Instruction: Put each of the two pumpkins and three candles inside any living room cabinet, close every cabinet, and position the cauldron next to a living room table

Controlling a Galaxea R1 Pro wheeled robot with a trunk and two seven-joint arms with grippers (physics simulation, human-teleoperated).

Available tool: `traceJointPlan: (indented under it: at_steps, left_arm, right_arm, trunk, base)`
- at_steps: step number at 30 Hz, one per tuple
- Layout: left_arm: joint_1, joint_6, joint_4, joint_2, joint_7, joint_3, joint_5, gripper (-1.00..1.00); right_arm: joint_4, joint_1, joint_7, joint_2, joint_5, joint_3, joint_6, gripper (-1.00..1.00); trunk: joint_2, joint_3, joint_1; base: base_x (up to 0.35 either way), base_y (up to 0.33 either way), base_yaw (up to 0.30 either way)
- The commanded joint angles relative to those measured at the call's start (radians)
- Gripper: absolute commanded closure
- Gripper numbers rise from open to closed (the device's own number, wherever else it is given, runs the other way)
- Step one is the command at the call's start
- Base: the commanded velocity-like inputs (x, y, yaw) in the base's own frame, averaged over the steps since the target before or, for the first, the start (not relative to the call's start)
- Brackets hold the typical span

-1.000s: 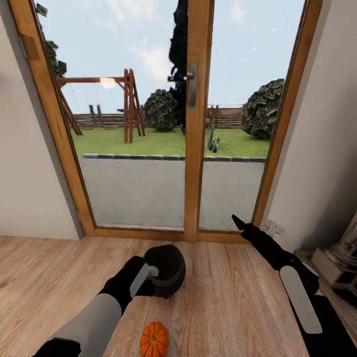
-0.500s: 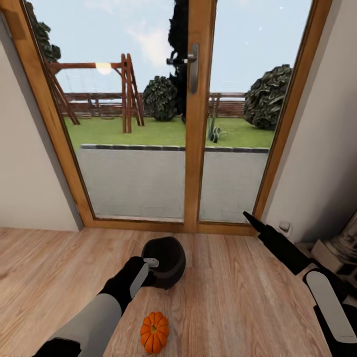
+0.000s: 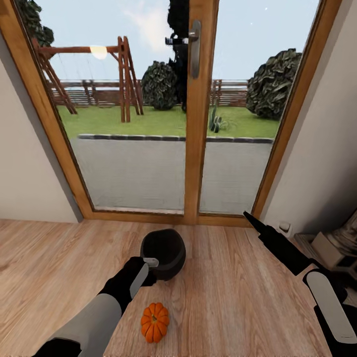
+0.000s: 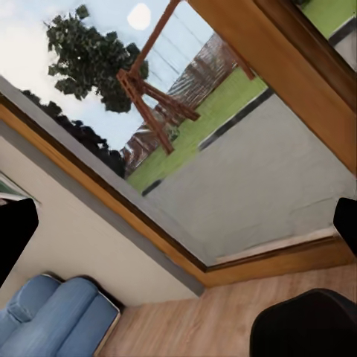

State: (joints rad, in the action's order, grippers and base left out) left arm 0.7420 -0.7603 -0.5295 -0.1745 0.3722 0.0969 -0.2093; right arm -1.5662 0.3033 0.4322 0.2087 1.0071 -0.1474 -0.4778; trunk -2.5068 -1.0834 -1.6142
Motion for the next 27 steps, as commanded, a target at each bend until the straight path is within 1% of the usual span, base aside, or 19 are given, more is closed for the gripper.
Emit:
traceJointPlan:
  at_steps: [1, 5, 12, 18, 19, 20, 21, 22, 24, 27]
  left_arm:
    - [0.000, -0.002, -0.001, 0.000, 0.009, 0.003, -0.010, -1.00]
    - [0.000, -0.002, -0.001, 0.000, 0.009, 0.003, -0.010, -1.00]
    - [0.000, -0.001, 0.000, 0.000, 0.008, 0.002, -0.011, -1.00]
    - [0.000, 0.004, 0.000, 0.000, 0.010, 0.001, -0.010, -1.00]
    - [0.000, 0.012, 0.000, 0.000, 0.010, 0.002, -0.010, -1.00]
    - [0.000, 0.039, 0.000, 0.000, 0.010, 0.002, -0.010, -1.00]
    - [0.000, 0.050, 0.001, 0.000, 0.010, 0.002, -0.010, -1.00]
    - [0.000, 0.082, 0.004, 0.000, 0.010, 0.003, -0.010, -1.00]
    - [0.000, 0.105, 0.012, 0.000, 0.010, 0.003, -0.010, -1.00]
    - [0.000, 0.124, 0.027, 0.000, 0.010, 0.003, -0.009, -1.00]
  right_arm:
    - [0.000, 0.001, 0.000, 0.000, 0.008, -0.001, -0.008, -1.00]
    - [0.000, 0.000, 0.000, 0.000, 0.008, -0.002, -0.008, -1.00]
    - [0.001, 0.000, 0.000, 0.000, 0.008, -0.002, -0.008, -1.00]
    - [0.001, 0.000, 0.000, 0.000, 0.009, -0.002, -0.008, -1.00]
    - [0.001, 0.000, 0.000, 0.000, 0.009, -0.001, -0.008, -1.00]
    - [0.002, 0.000, 0.001, 0.000, 0.009, -0.002, -0.008, -1.00]
    - [0.002, 0.000, 0.001, 0.000, 0.009, -0.002, -0.008, -1.00]
    - [0.002, 0.000, 0.008, 0.000, 0.008, -0.002, -0.007, -1.00]
    - [0.002, -0.001, 0.027, 0.000, 0.008, -0.003, -0.007, -1.00]
    - [0.002, -0.001, 0.087, 0.001, 0.007, -0.003, -0.007, -1.00]
  trunk:
    - [-0.001, -0.005, 0.000]
    - [-0.002, -0.018, -0.002]
    - [-0.003, -0.039, -0.005]
    - [-0.005, -0.062, -0.008]
    - [-0.005, -0.065, -0.008]
    - [-0.005, -0.069, -0.009]
    - [-0.005, -0.073, -0.009]
    - [-0.006, -0.077, -0.010]
    - [-0.006, -0.085, -0.011]
    - [-0.007, -0.096, -0.012]
  base:
    - [0.000, 0.000, -0.004]
    - [0.000, 0.000, -0.091]
    - [0.000, 0.000, -0.178]
    - [0.000, 0.000, -0.039]
    - [0.000, 0.000, -0.008]
    - [0.000, 0.000, -0.004]
    - [0.000, 0.000, -0.003]
    - [0.000, 0.000, -0.002]
    - [0.000, 0.000, -0.001]
    - [0.000, 0.000, 0.000]
